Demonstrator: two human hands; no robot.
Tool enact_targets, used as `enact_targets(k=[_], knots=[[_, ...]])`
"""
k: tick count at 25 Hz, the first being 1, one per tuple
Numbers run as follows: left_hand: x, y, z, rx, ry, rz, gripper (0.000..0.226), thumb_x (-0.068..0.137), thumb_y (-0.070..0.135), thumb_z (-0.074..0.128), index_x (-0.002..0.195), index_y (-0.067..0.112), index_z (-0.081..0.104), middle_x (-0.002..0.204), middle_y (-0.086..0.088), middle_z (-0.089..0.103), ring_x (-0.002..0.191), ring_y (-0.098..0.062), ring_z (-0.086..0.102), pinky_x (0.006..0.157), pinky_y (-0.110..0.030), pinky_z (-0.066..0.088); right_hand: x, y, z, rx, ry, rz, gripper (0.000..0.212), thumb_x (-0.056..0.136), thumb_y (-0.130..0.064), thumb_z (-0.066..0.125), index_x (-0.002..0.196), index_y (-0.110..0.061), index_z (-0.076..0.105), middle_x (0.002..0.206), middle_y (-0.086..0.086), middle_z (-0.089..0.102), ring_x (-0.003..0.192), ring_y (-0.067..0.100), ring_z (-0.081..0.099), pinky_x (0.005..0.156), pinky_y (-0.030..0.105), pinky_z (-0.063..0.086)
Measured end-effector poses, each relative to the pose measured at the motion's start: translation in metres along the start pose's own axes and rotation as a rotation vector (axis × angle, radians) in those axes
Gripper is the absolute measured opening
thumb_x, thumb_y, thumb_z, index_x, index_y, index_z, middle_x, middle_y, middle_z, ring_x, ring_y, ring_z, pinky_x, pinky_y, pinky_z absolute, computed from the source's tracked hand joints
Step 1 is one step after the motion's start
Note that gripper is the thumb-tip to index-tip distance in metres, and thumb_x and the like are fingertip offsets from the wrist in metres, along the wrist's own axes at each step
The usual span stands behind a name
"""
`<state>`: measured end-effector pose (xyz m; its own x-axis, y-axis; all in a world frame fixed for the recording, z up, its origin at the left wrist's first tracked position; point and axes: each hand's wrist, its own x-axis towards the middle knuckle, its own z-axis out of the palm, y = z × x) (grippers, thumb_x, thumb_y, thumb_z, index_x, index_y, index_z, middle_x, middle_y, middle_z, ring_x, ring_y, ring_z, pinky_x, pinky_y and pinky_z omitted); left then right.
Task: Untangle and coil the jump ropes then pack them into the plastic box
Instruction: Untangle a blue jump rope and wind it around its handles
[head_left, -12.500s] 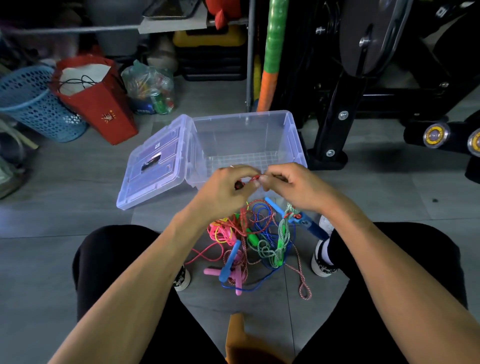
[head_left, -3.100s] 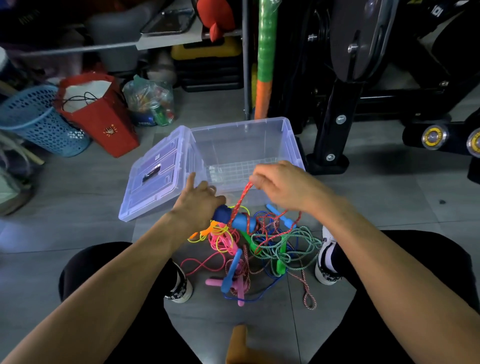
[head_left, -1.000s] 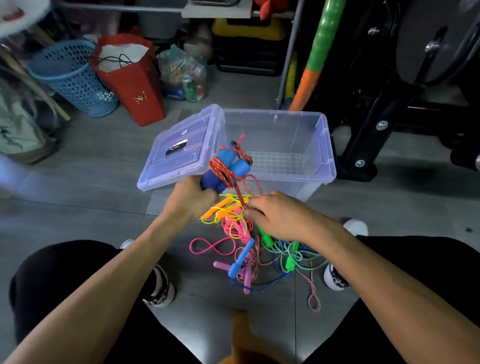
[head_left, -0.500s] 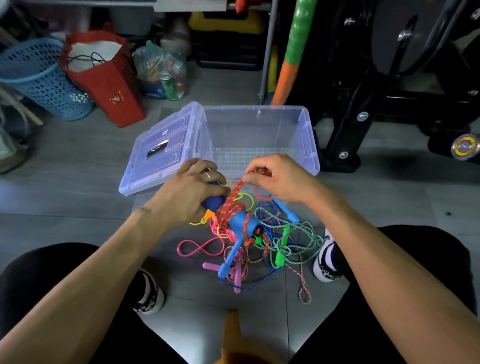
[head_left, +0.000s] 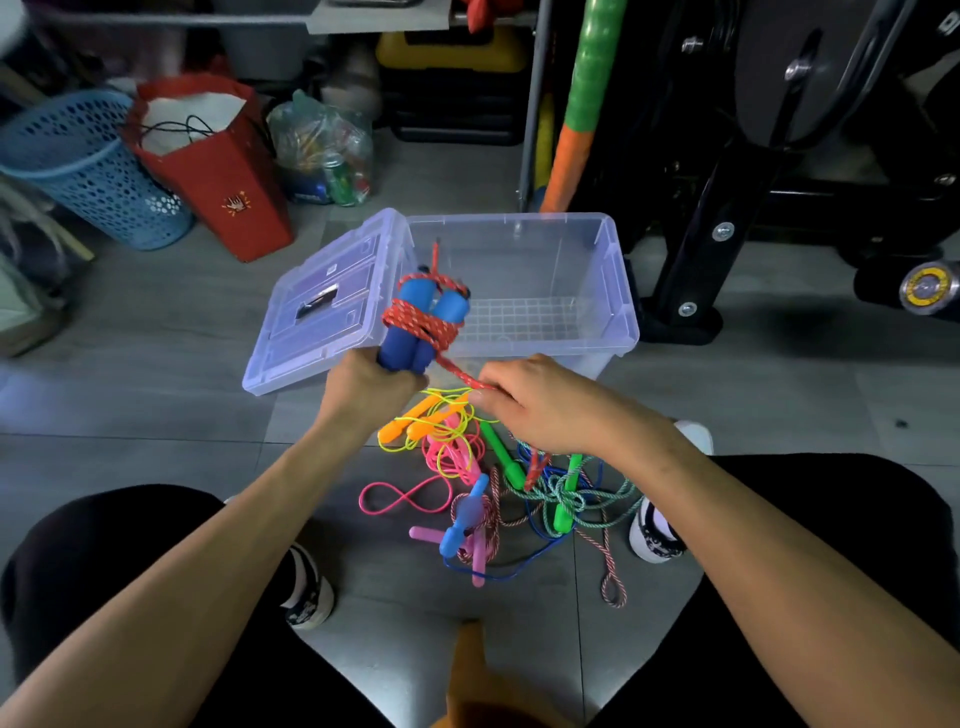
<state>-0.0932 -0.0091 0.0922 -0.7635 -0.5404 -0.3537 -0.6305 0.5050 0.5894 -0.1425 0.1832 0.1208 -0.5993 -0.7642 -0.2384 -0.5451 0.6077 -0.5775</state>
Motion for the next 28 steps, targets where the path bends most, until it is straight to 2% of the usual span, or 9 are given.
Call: enact_targets(k=[4, 8, 10, 12, 15, 18, 21, 24, 28], knots=[[-0.012, 0.002, 0.004, 0.652, -0.021, 0.221, 0.025, 0.079, 0.032, 0.063, 0.102, 0.025, 0.067, 0.100, -0.005, 0.068, 0.096, -0.029, 0.062, 0.073, -0.031, 0.045, 0.000, 0.014, -0.018, -0.107, 0.048, -0.002, 0.026, 0.097, -0.035, 0.052, 0.084, -0.013, 0.058, 0.074, -0.002, 0.057, 0.074, 0.019, 0.054, 0.066, 0.035, 0.041], [-0.012, 0.000, 0.000, 1.094, -0.091, 0.616, 0.029, 0.081, 0.027, 0.059, 0.109, 0.035, 0.062, 0.110, 0.008, 0.064, 0.112, -0.018, 0.054, 0.089, -0.031, 0.037, 0.003, 0.031, -0.033, -0.004, 0.097, -0.027, 0.018, 0.090, -0.033, 0.065, 0.088, -0.016, 0.071, 0.070, -0.010, 0.059, 0.064, 0.003, 0.050, 0.065, 0.028, 0.040], [-0.003, -0.010, -0.012, 0.880, -0.278, 0.722, 0.030, 0.076, 0.027, 0.065, 0.103, 0.038, 0.064, 0.099, 0.013, 0.066, 0.103, -0.014, 0.058, 0.088, -0.031, 0.044, 0.006, 0.036, -0.033, 0.111, 0.123, -0.028, 0.015, 0.089, -0.030, 0.068, 0.087, -0.016, 0.073, 0.069, -0.005, 0.064, 0.059, 0.003, 0.047, 0.063, 0.026, 0.040], [0.002, -0.015, -0.024, 0.367, -0.506, 0.670, 0.028, 0.068, 0.019, 0.074, 0.091, 0.032, 0.066, 0.081, 0.009, 0.066, 0.080, -0.011, 0.061, 0.076, -0.035, 0.052, 0.007, 0.042, -0.029, 0.278, 0.128, -0.015, 0.011, 0.089, -0.031, 0.068, 0.082, -0.024, 0.073, 0.066, -0.006, 0.063, 0.057, 0.000, 0.046, 0.062, 0.026, 0.041], [-0.004, -0.005, -0.031, -0.414, -0.687, 0.326, 0.023, 0.058, 0.006, 0.077, 0.079, 0.015, 0.073, 0.075, -0.010, 0.065, 0.067, -0.021, 0.056, 0.062, -0.030, 0.049, 0.007, 0.036, -0.016, 0.569, 0.177, 0.005, 0.026, 0.095, -0.036, 0.057, 0.070, -0.031, 0.064, 0.057, -0.010, 0.050, 0.053, 0.005, 0.043, 0.055, 0.025, 0.038], [-0.008, 0.009, -0.022, -0.902, -0.623, -0.014, 0.029, 0.066, 0.001, 0.072, 0.094, 0.006, 0.066, 0.084, -0.009, 0.072, 0.072, -0.019, 0.068, 0.064, -0.030, 0.059, 0.011, 0.020, 0.003, 0.337, 0.183, 0.040, 0.025, 0.100, -0.027, 0.050, 0.079, -0.018, 0.060, 0.060, -0.009, 0.052, 0.053, 0.006, 0.046, 0.055, 0.027, 0.037], [-0.005, 0.011, -0.009, -0.888, -0.449, -0.204, 0.023, 0.082, 0.008, 0.067, 0.105, 0.004, 0.063, 0.086, -0.009, 0.072, 0.070, -0.018, 0.067, 0.058, -0.032, 0.059, 0.012, 0.013, 0.016, 0.073, 0.180, 0.026, 0.033, 0.101, -0.032, 0.045, 0.082, -0.009, 0.058, 0.075, 0.006, 0.065, 0.070, 0.023, 0.058, 0.062, 0.036, 0.044], [-0.003, 0.005, 0.003, -0.659, -0.306, -0.237, 0.030, 0.080, 0.008, 0.074, 0.108, 0.004, 0.064, 0.091, -0.012, 0.073, 0.070, -0.020, 0.068, 0.059, -0.033, 0.059, 0.009, 0.011, 0.016, -0.178, 0.322, -0.028, 0.031, 0.100, -0.035, 0.045, 0.074, -0.018, 0.043, 0.074, 0.004, 0.057, 0.073, 0.027, 0.054, 0.058, 0.033, 0.032], [-0.017, 0.012, 0.019, -0.564, -0.177, -0.066, 0.032, 0.078, 0.002, 0.074, 0.104, 0.015, 0.060, 0.093, -0.008, 0.068, 0.076, -0.020, 0.065, 0.071, -0.034, 0.056, 0.011, 0.009, 0.016, 0.062, 0.520, -0.003, 0.032, 0.091, -0.026, 0.060, 0.063, -0.018, 0.045, 0.081, -0.007, 0.046, 0.068, 0.016, 0.049, 0.059, 0.031, 0.036]])
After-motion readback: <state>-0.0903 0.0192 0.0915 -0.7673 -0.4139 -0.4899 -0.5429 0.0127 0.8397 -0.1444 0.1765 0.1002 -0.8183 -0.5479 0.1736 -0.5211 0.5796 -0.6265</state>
